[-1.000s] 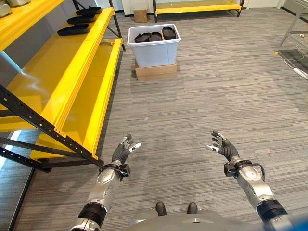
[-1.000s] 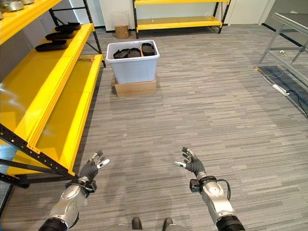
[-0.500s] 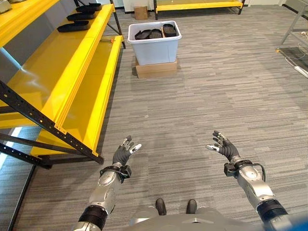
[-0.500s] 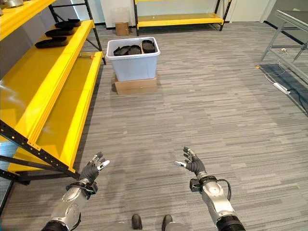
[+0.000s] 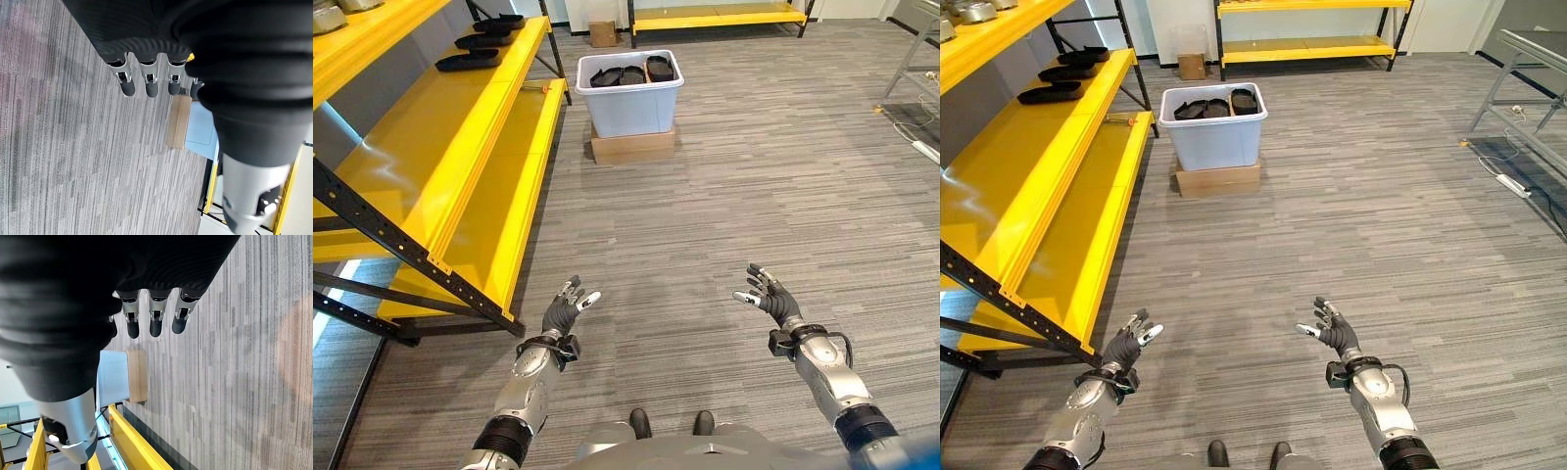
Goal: Move parts from the plastic box to the shelf.
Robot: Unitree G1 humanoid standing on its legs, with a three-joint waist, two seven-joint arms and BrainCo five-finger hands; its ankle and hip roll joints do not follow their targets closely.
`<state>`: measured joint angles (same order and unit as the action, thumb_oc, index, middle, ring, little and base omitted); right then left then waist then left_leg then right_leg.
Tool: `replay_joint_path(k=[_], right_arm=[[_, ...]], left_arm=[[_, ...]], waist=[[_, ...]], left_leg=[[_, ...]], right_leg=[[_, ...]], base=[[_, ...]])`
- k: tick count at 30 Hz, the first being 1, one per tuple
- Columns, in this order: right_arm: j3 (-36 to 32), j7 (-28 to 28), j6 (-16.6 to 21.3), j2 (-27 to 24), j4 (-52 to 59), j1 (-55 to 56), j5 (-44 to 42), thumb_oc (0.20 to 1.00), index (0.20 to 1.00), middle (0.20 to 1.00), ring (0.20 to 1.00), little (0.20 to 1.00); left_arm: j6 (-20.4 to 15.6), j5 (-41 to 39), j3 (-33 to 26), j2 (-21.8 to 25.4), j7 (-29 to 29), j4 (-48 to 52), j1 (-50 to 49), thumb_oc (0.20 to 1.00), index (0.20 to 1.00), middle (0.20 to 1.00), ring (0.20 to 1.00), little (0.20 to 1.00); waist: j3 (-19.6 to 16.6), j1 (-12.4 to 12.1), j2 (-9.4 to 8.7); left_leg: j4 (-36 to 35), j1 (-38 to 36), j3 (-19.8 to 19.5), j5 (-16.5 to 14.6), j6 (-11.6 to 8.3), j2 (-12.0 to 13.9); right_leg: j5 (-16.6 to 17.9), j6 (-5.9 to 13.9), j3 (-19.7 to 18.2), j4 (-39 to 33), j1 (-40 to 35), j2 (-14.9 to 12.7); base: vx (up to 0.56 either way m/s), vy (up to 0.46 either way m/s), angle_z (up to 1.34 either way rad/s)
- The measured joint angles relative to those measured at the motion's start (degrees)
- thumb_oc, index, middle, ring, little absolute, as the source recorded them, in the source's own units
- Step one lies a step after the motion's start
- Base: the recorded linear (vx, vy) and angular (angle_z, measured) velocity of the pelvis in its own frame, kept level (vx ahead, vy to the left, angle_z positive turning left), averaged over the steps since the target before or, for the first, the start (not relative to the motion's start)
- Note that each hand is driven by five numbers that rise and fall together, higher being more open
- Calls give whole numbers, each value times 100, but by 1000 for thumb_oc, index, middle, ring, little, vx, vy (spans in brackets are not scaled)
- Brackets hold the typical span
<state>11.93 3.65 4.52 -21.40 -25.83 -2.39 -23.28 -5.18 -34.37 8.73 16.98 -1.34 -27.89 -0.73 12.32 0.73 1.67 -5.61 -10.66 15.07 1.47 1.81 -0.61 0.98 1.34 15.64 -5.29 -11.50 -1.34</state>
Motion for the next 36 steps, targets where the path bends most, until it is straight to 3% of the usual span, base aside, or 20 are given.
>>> replay_joint_path(k=[11,16,19,20,22,24,26,29,31,33,35,36], right_arm=[[1,-130,-66,-1,0,-1,59,1000,1000,1000,1000,1000],[4,-181,-58,-2,-4,-19,241,1000,1000,1000,1000,1000],[221,-316,-25,-261,117,-306,699,1000,1000,1000,1000,1000],[225,-429,11,-278,240,-502,661,1000,1000,1000,1000,1000],[224,-506,25,-308,242,-677,663,1000,1000,1000,1000,1000],[218,-520,21,-309,243,-666,669,1000,1000,1000,1000,1000],[159,-519,22,-326,304,-667,669,1000,1000,1000,1000,1000],[64,-530,4,-334,444,-549,674,1000,1000,1000,1000,1000],[-133,-768,-212,-325,548,-252,661,1000,1000,1000,1000,1000],[-217,-877,-397,-321,412,-242,660,1000,1000,1000,1000,1000],[-224,-907,-416,-322,401,-234,660,1000,1000,1000,1000,1000],[-296,-924,-291,-227,247,-117,660,1000,1000,1000,1000,1000]], left_arm=[[7,-2,-6,0,-4,0,4,1000,1000,1000,1000,1000],[279,2,-1,12,-155,-107,188,1000,1000,1000,1000,1000],[452,16,87,181,-443,-199,486,1000,1000,1000,1000,1000],[454,16,92,210,-502,-459,722,1000,1000,1000,1000,1000],[476,41,169,190,-548,-794,911,1000,1000,1000,1000,1000],[469,196,209,175,-650,-757,692,1000,1000,1000,1000,1000],[507,179,198,183,-729,-691,531,1000,1000,1000,1000,1000],[593,107,146,165,-916,-631,549,1000,1000,1000,1000,1000],[657,-39,136,133,-1035,-309,537,1000,1000,1000,1000,1000],[684,-77,137,139,-1118,-270,545,1000,1000,1000,1000,1000],[705,-85,137,152,-1129,-268,484,1000,1000,1000,1000,1000],[692,-38,158,130,-1137,-208,364,1000,1000,1000,1000,1000]], waist=[[-2,-2,-3],[25,-10,-34],[246,28,-88],[467,60,-94],[706,99,-58],[742,45,-7],[772,-42,48],[821,36,56],[886,177,-97],[928,210,-213],[923,263,-205],[874,269,-207]], left_leg=[[1,-14,-1,11,25,-18],[19,3,-13,-36,80,-48],[79,93,-3,-70,294,-146],[273,231,15,-137,467,-231],[399,223,37,-214,602,-330],[375,78,115,-269,680,-415],[365,111,152,-307,724,-470],[371,198,-12,-254,642,-466],[428,177,-225,-338,628,-564],[358,-46,-189,-321,673,-682],[364,-218,-203,-386,704,-693],[502,-125,-422,-601,539,-703]], right_leg=[[5,-6,1,7,-14,-14],[-245,-19,-3,642,264,-121],[-621,172,-41,1728,840,-381],[-633,331,-63,2816,1418,-622],[-413,722,21,4102,2051,-1015],[-325,879,312,4527,2231,-1361],[-425,870,462,4341,2297,-1368],[-498,854,282,3082,2291,-876],[-279,884,229,1784,2243,-665],[-31,828,245,1611,2320,-716],[78,862,254,1633,2285,-712],[63,886,109,1678,2381,-725]], base=[[18,70,0],[-25,189,1],[-41,251,-5],[4,406,-11],[74,246,1],[115,51,-12],[153,-61,-14],[309,-116,24],[139,-47,62],[0,0,25],[739,-280,-3],[1208,-448,99]])
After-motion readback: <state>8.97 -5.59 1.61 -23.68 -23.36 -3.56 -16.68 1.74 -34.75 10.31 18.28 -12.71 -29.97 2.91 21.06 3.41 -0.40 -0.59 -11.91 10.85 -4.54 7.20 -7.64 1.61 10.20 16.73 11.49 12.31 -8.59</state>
